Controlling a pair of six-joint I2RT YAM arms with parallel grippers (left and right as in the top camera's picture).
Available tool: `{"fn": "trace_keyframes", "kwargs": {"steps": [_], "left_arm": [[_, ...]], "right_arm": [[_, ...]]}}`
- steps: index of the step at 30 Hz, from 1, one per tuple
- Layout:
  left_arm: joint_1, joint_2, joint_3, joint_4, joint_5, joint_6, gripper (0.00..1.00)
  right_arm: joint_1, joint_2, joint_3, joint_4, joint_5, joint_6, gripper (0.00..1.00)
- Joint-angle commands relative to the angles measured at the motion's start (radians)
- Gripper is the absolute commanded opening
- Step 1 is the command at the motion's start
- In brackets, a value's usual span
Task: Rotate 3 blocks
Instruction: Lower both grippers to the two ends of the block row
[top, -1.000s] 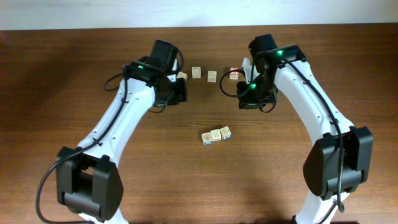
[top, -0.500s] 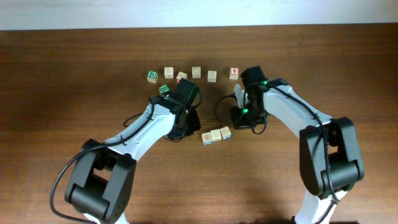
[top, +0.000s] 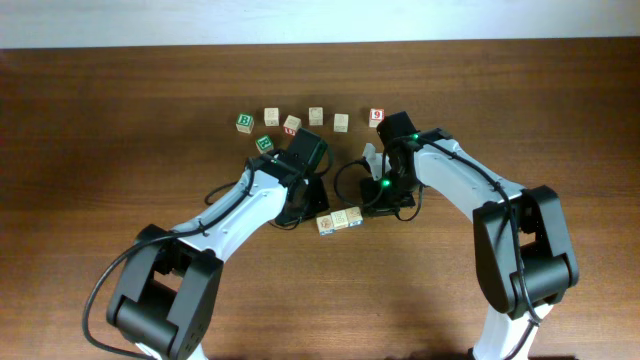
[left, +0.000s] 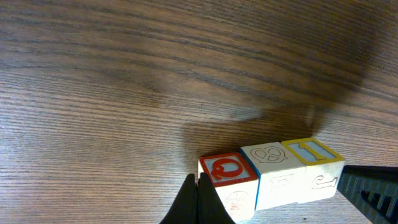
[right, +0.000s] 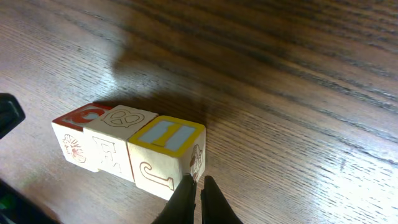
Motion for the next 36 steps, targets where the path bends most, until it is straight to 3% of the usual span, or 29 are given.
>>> {"fn": "trace_keyframes", "kwargs": {"steps": [1,6,21,36], "left_arm": [[0.032,-0.003,0.021,-0.004,0.031,0.150,0.00],[0.039,-0.003,0.029,-0.092,0.100,0.174,0.00],[0.014,0.054,0.018,-0.109,0.125,0.206,0.00],[0.015,0.130,0.081,-0.002,0.147,0.230,0.00]], "right_arm": [[-0.003,0.011,-0.006,-0.003,-0.022,0.003,0.08],[-0.002,0.011,0.015,-0.005,-0.022,0.019,0.09],[-0.002,0.011,0.014,-0.006,-0.022,0.019,0.09],[0.000,0.011,0.015,-0.034,-0.027,0.050,0.08]]}}
